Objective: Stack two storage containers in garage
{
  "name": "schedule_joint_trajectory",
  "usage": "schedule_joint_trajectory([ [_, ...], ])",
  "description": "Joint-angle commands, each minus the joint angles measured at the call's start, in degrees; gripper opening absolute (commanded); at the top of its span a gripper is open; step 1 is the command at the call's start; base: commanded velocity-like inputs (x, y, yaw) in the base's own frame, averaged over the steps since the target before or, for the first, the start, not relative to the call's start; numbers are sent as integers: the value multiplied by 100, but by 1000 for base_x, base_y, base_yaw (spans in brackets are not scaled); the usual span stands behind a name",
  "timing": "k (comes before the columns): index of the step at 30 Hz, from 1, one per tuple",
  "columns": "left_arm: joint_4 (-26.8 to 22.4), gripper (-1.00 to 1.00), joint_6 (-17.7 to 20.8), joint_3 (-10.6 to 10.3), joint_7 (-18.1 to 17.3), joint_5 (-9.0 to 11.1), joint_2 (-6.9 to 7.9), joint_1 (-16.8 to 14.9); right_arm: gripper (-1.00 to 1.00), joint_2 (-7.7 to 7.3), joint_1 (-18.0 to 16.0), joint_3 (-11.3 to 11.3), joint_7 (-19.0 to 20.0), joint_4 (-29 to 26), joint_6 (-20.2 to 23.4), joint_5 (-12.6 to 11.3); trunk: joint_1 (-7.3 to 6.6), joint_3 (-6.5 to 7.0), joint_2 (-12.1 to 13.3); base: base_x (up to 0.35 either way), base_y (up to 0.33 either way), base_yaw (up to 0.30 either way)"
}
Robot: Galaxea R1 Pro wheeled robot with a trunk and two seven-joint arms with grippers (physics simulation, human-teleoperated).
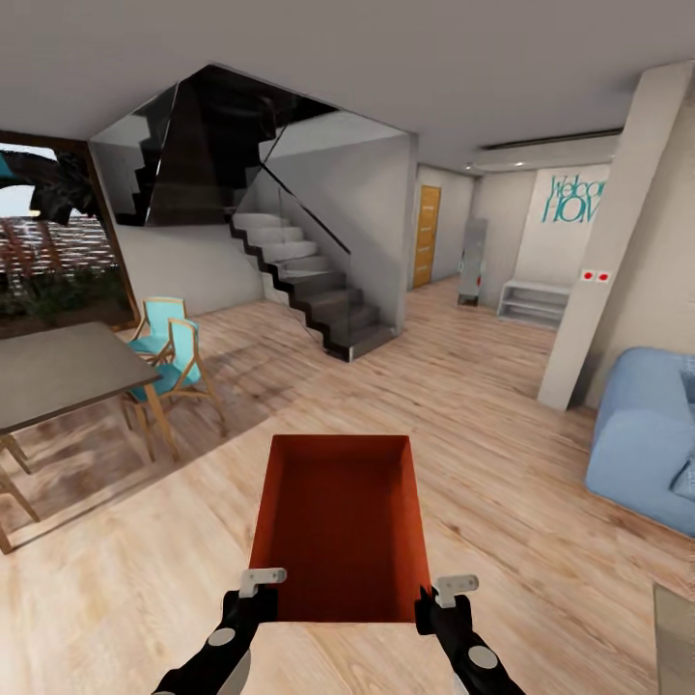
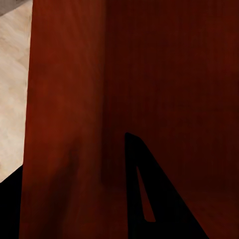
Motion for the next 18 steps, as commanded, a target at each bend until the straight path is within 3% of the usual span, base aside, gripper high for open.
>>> schedule_joint_trajectory([
  [1, 17, -100, -25, 40, 254, 4, 51, -3, -100, -6, -11, 68, 89, -22, -249, -34, 7, -18, -13, 328, 0, -235],
  [6, 17, -100, -23, 40, 254, 4, 51, -3, -100, -4, -11, 75, 90, -22, -251, -18, 7, -35, -13, 328, 1, -176],
  [18, 17, -100, -16, 57, 254, 4, 119, -3, -100, -6, -11, 76, 90, -22, -250, -25, 7, -37, -13, 328, 76, -6],
])
